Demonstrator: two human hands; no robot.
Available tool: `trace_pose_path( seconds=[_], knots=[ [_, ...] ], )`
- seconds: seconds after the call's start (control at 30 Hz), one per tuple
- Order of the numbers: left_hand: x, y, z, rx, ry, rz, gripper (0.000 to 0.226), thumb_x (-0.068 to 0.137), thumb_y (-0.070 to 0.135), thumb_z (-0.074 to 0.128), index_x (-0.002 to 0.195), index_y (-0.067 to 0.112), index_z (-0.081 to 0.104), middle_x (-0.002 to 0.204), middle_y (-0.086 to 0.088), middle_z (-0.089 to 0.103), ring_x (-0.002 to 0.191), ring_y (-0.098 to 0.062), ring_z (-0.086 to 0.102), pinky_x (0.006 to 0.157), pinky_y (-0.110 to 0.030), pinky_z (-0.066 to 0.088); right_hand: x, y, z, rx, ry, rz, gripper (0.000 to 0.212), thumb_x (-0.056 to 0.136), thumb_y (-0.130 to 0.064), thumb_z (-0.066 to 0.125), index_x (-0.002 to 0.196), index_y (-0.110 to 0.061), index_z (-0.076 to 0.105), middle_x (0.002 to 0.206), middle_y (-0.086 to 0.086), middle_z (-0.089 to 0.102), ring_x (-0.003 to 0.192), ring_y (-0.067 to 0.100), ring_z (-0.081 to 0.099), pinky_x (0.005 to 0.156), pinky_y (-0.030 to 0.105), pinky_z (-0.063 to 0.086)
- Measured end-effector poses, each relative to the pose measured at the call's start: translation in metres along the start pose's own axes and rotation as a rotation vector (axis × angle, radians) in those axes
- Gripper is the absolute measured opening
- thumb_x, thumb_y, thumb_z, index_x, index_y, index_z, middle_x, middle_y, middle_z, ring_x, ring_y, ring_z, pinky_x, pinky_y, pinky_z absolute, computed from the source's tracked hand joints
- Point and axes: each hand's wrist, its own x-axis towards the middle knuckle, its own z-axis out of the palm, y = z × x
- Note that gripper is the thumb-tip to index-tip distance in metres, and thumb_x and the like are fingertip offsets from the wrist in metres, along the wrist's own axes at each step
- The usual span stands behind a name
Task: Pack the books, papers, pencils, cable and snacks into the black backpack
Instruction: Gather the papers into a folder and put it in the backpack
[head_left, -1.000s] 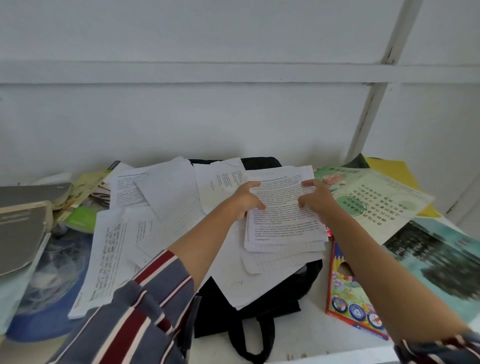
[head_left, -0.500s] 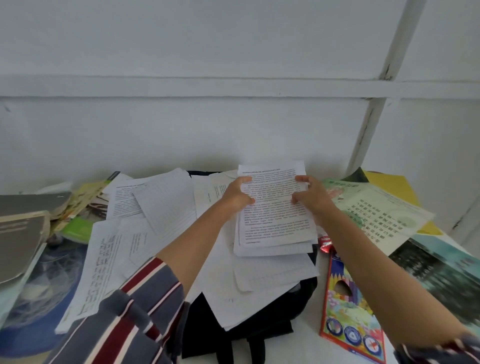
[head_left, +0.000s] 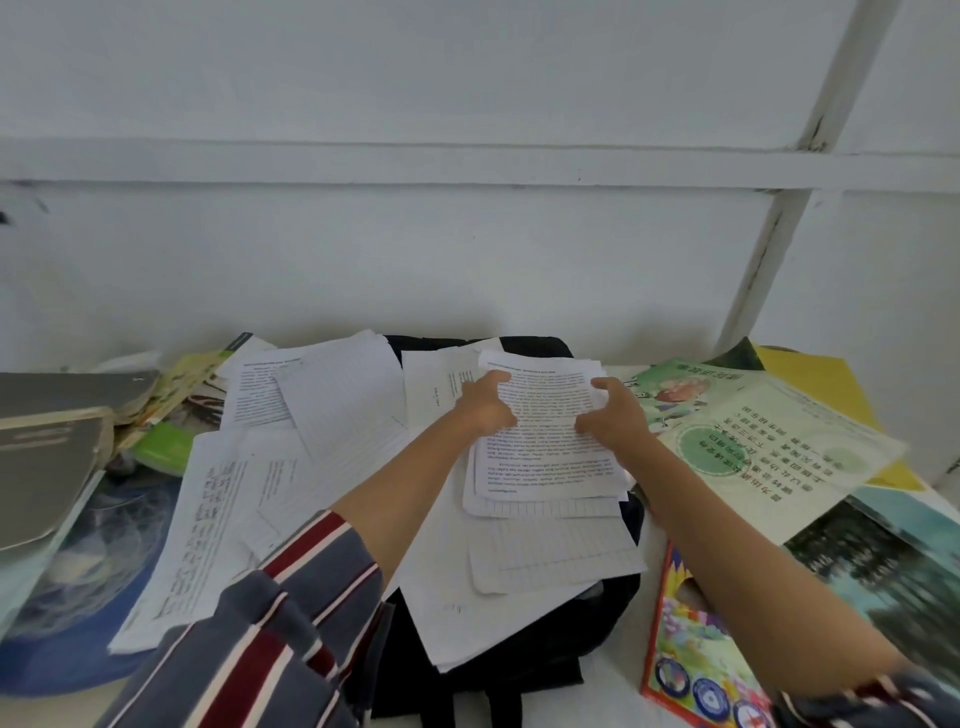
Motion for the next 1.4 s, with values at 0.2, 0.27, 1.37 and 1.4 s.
trace_pose_path(
  seconds=[0.2, 0.27, 1.37, 1.4],
  knots=[
    [-0.009, 0.004, -0.005, -0.234, 0.067, 0.066, 0.067, 0.082, -0.01, 0.061, 0.14, 0.015, 0.038, 0.139, -0.007, 0.042, 0.12, -0.018, 0.045, 0.084, -0.021, 0.045, -0.005, 0.004, -0.002, 0.083, 0.091, -0.082, 0.06, 0.076, 0.005, 0.063, 0.131, -0.01, 0.046, 0.126, 0.011, 0.051, 0.108, 0.028, 0.056, 0.082, 0.035, 0.05],
    [-0.015, 0.009, -0.009, -0.328, 0.066, 0.097, 0.068, 0.081, -0.013, 0.061, 0.138, 0.016, 0.04, 0.138, -0.009, 0.043, 0.119, -0.019, 0.047, 0.085, -0.022, 0.047, -0.009, -0.003, -0.01, 0.184, 0.09, -0.087, 0.057, 0.078, 0.01, 0.061, 0.13, -0.009, 0.047, 0.115, 0.006, 0.052, 0.103, 0.029, 0.059, 0.084, 0.041, 0.054],
    [-0.098, -0.002, 0.036, -0.066, 0.144, -0.205, 0.066, 0.081, 0.006, 0.066, 0.14, 0.018, 0.037, 0.137, -0.012, 0.039, 0.125, -0.029, 0.041, 0.104, -0.038, 0.04, -0.072, -0.002, -0.027, -0.08, -0.277, 0.105, 0.055, 0.076, 0.009, 0.059, 0.128, -0.005, 0.047, 0.131, 0.017, 0.045, 0.117, 0.035, 0.046, 0.091, 0.037, 0.043],
    [-0.099, -0.001, 0.037, -0.108, 0.141, -0.196, 0.067, 0.08, 0.004, 0.067, 0.139, 0.017, 0.038, 0.137, -0.012, 0.04, 0.124, -0.029, 0.043, 0.103, -0.038, 0.041, -0.073, -0.001, -0.029, -0.05, -0.274, 0.109, 0.054, 0.076, 0.01, 0.058, 0.126, -0.007, 0.046, 0.13, 0.017, 0.045, 0.114, 0.035, 0.047, 0.091, 0.04, 0.045]
  ],
)
